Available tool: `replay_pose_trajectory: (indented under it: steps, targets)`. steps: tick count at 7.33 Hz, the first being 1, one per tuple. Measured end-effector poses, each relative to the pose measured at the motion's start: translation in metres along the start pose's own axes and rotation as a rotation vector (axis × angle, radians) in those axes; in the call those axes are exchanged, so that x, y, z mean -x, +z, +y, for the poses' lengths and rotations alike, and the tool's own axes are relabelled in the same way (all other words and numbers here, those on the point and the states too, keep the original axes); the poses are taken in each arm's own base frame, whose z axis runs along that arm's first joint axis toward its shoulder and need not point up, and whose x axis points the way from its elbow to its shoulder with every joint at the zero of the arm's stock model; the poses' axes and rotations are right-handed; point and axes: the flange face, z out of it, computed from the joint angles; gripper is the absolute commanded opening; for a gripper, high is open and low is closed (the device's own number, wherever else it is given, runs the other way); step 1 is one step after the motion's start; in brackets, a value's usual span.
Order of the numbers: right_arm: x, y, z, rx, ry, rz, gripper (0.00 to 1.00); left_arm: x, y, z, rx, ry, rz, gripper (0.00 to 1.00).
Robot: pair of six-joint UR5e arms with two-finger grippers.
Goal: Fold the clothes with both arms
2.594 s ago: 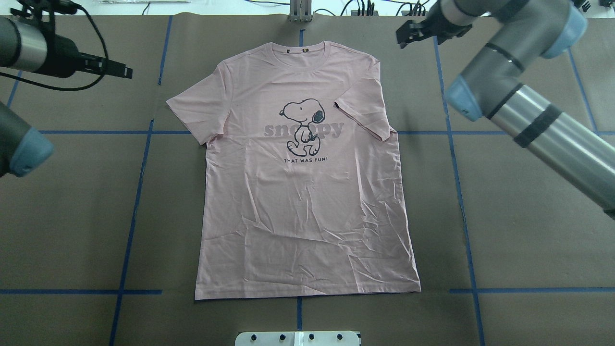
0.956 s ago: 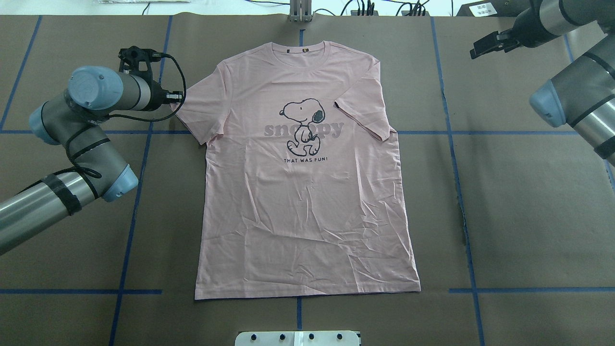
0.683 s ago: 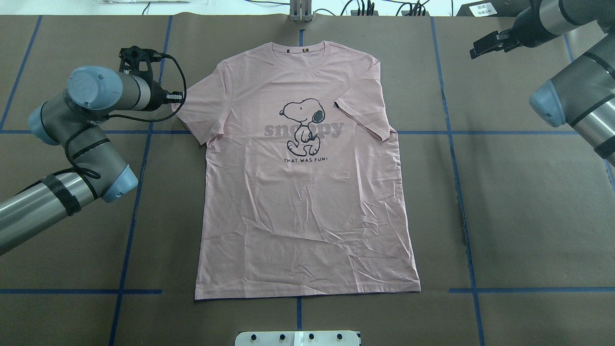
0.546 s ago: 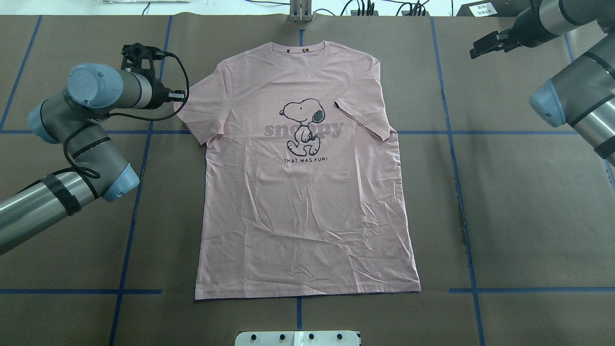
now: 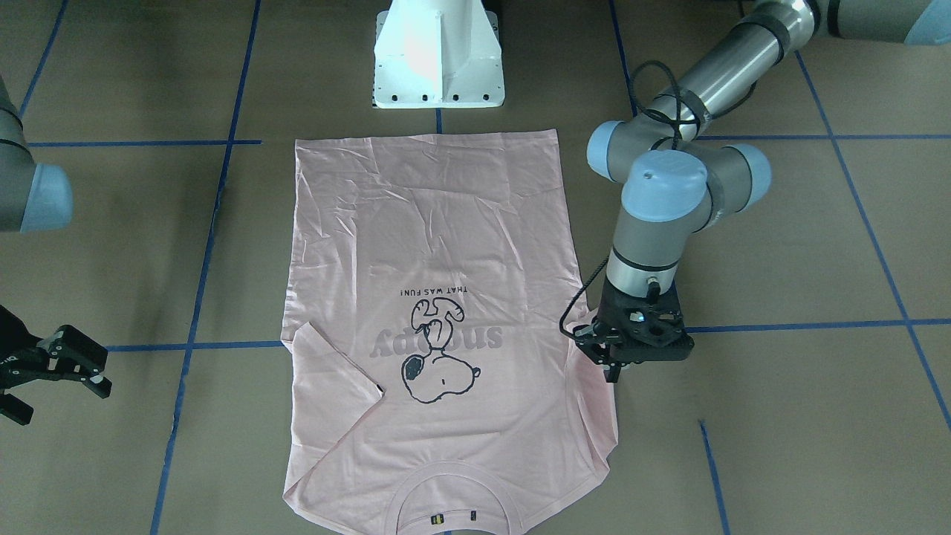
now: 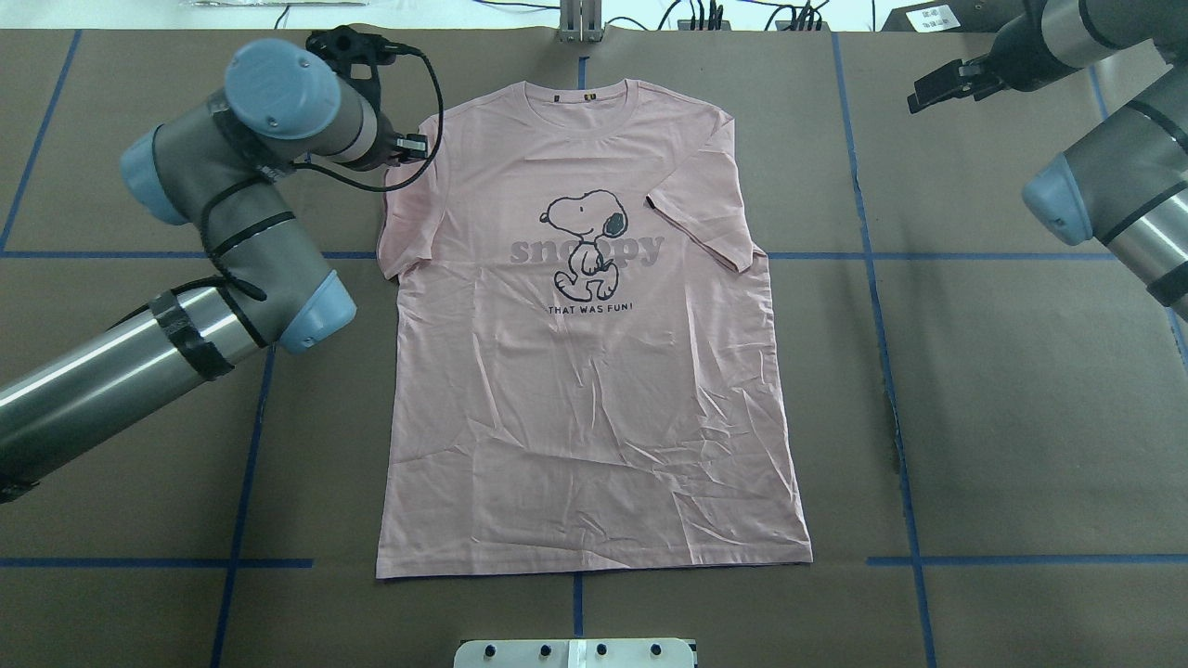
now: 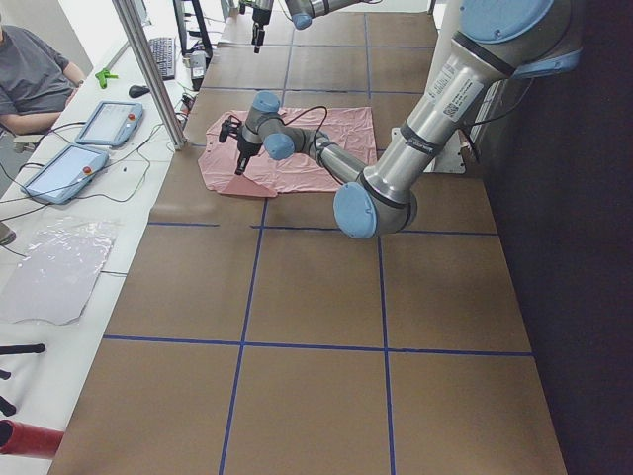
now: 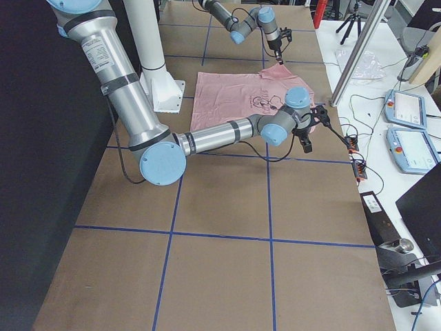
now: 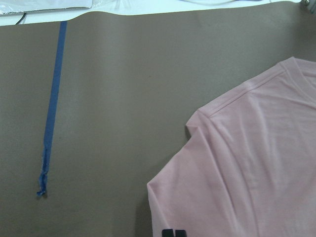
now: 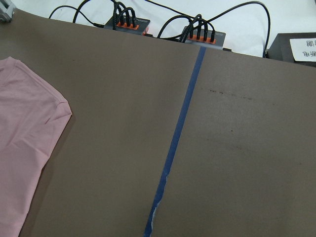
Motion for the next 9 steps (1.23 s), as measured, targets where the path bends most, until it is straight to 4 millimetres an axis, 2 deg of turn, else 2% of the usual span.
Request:
replay_pose_trajectory:
  steps: [1, 2, 3, 5, 6, 7, 8, 9]
  targets:
    - [0.000, 0.000, 0.000, 0.000, 0.000, 0.000, 1.00, -0.031, -0.005, 0.001, 0.019, -0.026, -0.007, 0.00]
    - [0.000, 0.000, 0.000, 0.000, 0.000, 0.000, 1.00, -0.057, -0.002, 0.001, 0.036, -0.039, -0.013, 0.74]
    - [0.000, 0.000, 0.000, 0.000, 0.000, 0.000, 1.00, -0.074, 0.006, 0.001, 0.049, -0.040, -0.023, 1.00]
    - [0.002, 0.000, -0.001, 0.000, 0.004, -0.002, 1.00, -0.087, 0.014, 0.007, 0.055, -0.015, -0.034, 1.00]
    - [0.007, 0.001, -0.001, 0.000, 0.029, -0.007, 1.00, -0.092, 0.007, 0.008, 0.047, 0.006, -0.017, 1.00]
    - [0.020, 0.001, -0.001, 0.000, 0.082, -0.019, 1.00, -0.096, -0.010, 0.009, 0.035, 0.025, 0.019, 1.00]
    - [0.039, -0.002, 0.004, -0.002, 0.136, -0.038, 1.00, -0.091, -0.029, 0.016, 0.031, 0.037, 0.062, 1.00]
    - [0.063, -0.005, 0.020, -0.007, 0.189, -0.056, 1.00, -0.078, -0.050, 0.029, 0.030, 0.046, 0.109, 1.00]
